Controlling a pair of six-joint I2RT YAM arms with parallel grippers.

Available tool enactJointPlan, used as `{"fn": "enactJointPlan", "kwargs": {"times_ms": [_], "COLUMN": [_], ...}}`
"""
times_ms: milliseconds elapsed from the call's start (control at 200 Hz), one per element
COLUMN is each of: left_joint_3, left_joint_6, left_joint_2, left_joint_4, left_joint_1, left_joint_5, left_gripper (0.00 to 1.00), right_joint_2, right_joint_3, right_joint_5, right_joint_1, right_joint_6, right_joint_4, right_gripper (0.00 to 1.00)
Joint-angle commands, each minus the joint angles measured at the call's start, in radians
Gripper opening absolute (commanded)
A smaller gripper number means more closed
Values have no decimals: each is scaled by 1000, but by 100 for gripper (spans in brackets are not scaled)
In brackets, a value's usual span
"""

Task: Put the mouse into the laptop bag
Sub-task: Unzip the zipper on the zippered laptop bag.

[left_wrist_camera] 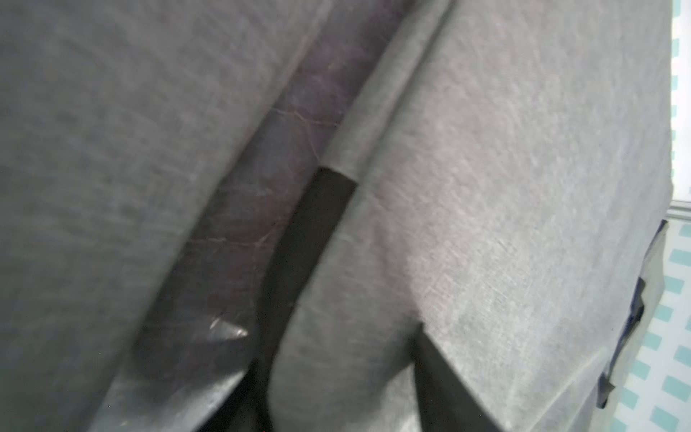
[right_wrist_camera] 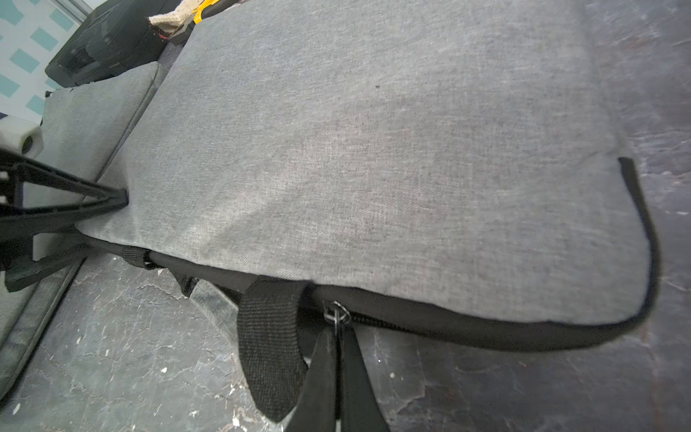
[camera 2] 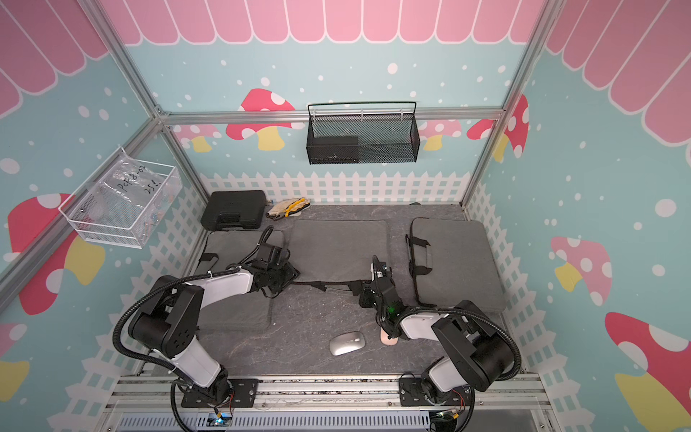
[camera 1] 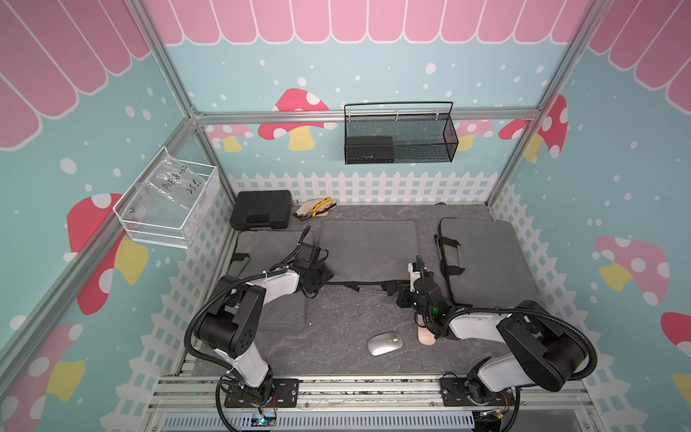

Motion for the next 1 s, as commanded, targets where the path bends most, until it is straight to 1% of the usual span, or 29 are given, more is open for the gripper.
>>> {"fn": "enactJointPlan", "kwargs": {"times_ms": [0, 75, 230, 275, 290, 330, 445, 545, 715, 770, 810, 850, 916, 996], "left_joint_3": [-2, 1, -3, -5, -8, -14, -41, -101, -225, -261, -286, -306, -310, -256], "left_joint_6": [-3, -1, -5, -10, -11, -16, -29, -57, -100, -116, -124, -128, -121, -97], "left_joint_2": [31, 31, -1, -13, -18, -29, -71, -148, -351, -410, -448, -472, -489, -482], "left_joint_4": [45, 48, 50, 49, 50, 54, 68, 99, 126, 128, 141, 157, 177, 99], "left_joint_1": [-4, -11, -66, -68, -95, -112, -144, -178, -265, -307, -332, -348, -353, -349], "left_joint_5": [49, 68, 39, 29, 25, 14, -12, -78, -264, -333, -373, -387, -381, -406], "left_gripper": [13, 0, 0, 0, 0, 0, 0, 0, 0, 6, 14, 24, 46, 61], "right_joint_2": [21, 33, 87, 114, 124, 154, 254, 330, 391, 388, 381, 371, 350, 322], "right_joint_3": [25, 38, 104, 136, 149, 182, 272, 327, 391, 395, 392, 387, 370, 339], "right_joint_5": [-21, -5, 36, 42, 45, 49, 22, 18, 18, 21, 24, 31, 41, 50], "right_joint_1": [10, 47, 154, 188, 197, 222, 252, 251, 240, 234, 228, 223, 213, 194], "right_joint_6": [-4, -3, 0, -1, -1, 0, 6, 11, -11, -17, -20, -22, -24, -24], "right_joint_4": [1, 0, -7, -11, -13, -18, -17, -13, -44, -53, -57, -61, -68, -68], "right_gripper": [0, 0, 0, 0, 0, 0, 0, 0, 0, 0, 0, 0, 0, 0]}}
